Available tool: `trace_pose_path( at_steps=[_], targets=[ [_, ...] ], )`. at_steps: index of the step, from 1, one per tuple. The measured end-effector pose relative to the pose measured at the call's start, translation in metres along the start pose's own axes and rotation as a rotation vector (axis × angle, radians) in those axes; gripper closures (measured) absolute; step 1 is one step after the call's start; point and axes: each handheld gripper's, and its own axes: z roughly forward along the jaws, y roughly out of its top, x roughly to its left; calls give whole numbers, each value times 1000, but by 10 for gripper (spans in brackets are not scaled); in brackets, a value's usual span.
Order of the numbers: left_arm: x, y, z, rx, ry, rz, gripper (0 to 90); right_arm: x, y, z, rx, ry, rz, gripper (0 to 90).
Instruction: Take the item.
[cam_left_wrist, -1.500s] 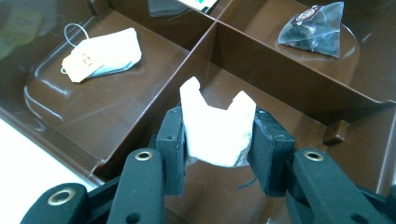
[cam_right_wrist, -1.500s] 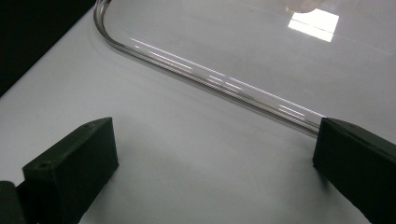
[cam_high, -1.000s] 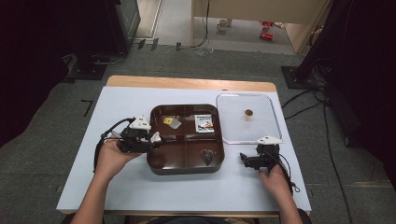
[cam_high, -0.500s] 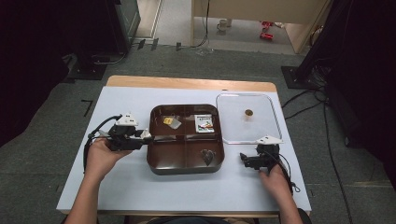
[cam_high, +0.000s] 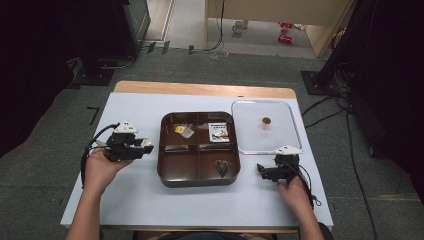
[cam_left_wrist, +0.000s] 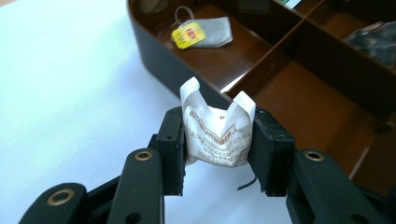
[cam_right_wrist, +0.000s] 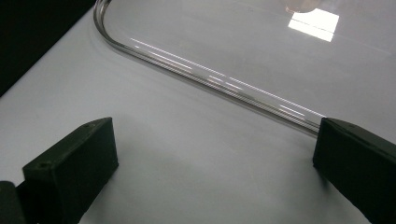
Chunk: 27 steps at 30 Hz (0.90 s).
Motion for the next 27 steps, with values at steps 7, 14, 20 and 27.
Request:
trace_pose_path(
  at_steps=[7, 14, 20, 27],
  targets=[
    [14, -9, 14, 45, 41, -49, 603, 0, 0, 0, 1, 0, 0, 0],
    [20, -13, 30, 92, 57, -64, 600, 0, 0, 0, 1, 0, -1, 0],
    [24, -16, 38, 129, 66, -72, 599, 0, 0, 0, 0, 0, -1, 0],
    [28, -21, 44, 165, 87, -76, 594, 0, 0, 0, 0, 0, -1, 0]
  ],
)
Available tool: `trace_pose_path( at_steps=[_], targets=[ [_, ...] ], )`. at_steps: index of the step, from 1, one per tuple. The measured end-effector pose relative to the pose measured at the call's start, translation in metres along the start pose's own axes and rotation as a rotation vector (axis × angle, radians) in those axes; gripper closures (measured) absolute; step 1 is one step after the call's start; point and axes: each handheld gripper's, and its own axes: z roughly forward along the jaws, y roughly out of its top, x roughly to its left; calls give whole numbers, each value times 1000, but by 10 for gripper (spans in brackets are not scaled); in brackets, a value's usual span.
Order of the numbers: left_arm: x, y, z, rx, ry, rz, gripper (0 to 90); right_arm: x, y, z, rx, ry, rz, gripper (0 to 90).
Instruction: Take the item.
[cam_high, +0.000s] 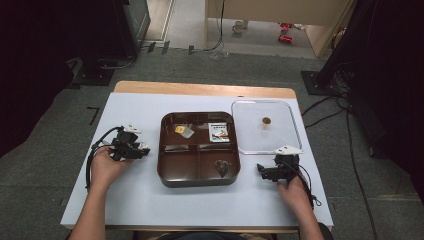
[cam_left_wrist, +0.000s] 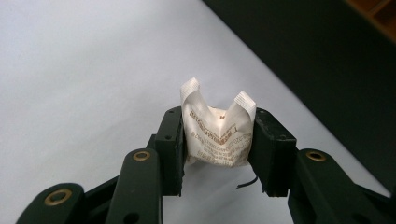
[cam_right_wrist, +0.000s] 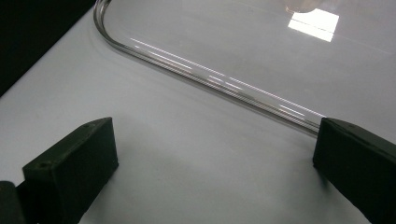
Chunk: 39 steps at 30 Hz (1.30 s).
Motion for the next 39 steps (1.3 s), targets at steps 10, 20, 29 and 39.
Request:
trace_pose_path(
  at_steps=[10, 20, 29, 39],
  targets=[
    [1, -2, 4, 16, -16, -13, 544, 0, 0, 0, 0, 0, 0, 0],
    [3, -2, -10, -54, -26, -44, 447, 0, 0, 0, 0, 0, 1, 0],
    [4, -6, -27, -105, -15, -52, 411, 0, 0, 0, 0, 0, 1, 0],
    [13, -16, -40, -134, 9, -92, 401, 0, 0, 0, 0, 0, 1, 0]
  ],
)
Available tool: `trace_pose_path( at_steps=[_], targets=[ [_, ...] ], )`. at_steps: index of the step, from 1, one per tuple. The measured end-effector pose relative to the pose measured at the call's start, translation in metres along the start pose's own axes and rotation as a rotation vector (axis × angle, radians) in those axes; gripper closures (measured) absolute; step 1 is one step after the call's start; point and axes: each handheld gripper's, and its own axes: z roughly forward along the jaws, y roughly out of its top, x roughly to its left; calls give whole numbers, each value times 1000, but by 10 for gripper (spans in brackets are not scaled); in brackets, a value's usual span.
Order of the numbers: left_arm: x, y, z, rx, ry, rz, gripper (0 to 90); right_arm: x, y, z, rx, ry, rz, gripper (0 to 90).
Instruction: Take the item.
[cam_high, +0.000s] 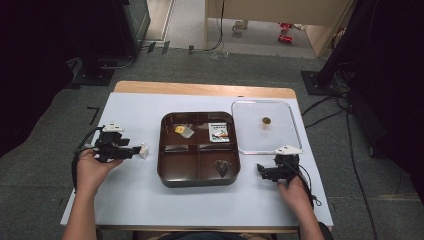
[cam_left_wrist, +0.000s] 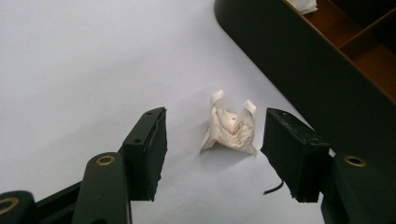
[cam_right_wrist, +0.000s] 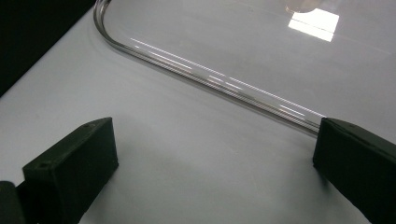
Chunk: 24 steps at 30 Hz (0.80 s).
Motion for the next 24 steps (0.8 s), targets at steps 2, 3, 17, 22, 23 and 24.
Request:
trace_pose_path(
  at_steps=[2, 3, 17, 22, 23, 24],
  targets=[
    [2, -2, -2, -2, 4, -8, 399, 0, 0, 0, 0, 0, 0, 0],
    [3, -3, -2, -4, 7, -12, 398, 0, 0, 0, 0, 0, 0, 0],
    [22, -18, -9, 18, 63, -63, 386, 0, 0, 0, 0, 0, 0, 0],
    [31, -24, -10, 17, 71, -82, 383, 0, 0, 0, 1, 0, 0, 0],
    [31, -24, -10, 17, 71, -82, 383, 0, 0, 0, 0, 0, 1, 0],
    [34, -27, -10, 22, 81, -84, 382, 0, 0, 0, 0, 0, 0, 0]
  ],
)
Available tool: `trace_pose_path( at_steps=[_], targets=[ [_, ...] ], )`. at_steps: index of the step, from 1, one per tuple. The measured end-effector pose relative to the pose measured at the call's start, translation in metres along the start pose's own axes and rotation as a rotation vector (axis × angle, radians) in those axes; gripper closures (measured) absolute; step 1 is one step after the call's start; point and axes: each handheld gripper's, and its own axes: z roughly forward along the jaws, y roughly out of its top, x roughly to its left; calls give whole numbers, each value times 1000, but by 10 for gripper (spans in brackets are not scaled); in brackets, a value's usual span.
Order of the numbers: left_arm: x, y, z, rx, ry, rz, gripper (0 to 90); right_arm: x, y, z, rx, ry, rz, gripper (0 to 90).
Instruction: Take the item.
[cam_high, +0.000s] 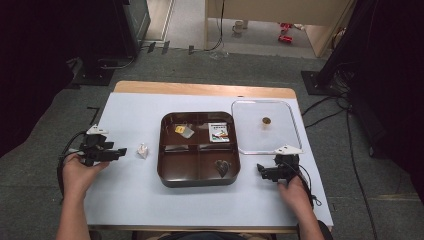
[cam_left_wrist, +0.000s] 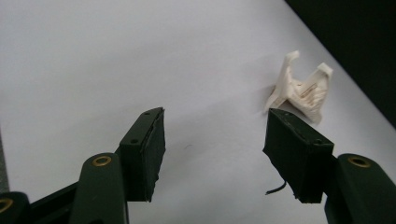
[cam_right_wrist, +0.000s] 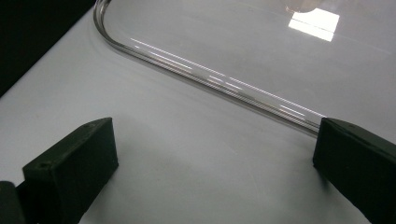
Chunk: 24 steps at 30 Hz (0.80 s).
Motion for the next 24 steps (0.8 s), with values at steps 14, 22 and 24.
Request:
trace_pose_path(
  at_steps=[14, 22, 24],
  targets=[
    [16, -12, 8, 16, 16, -8, 410, 0, 0, 0, 0, 0, 0, 0],
    [19, -18, 12, 32, 21, 7, 422, 0, 0, 0, 0, 0, -1, 0],
    [19, -19, 12, 24, 18, 9, 420, 0, 0, 0, 0, 0, 0, 0]
  ],
)
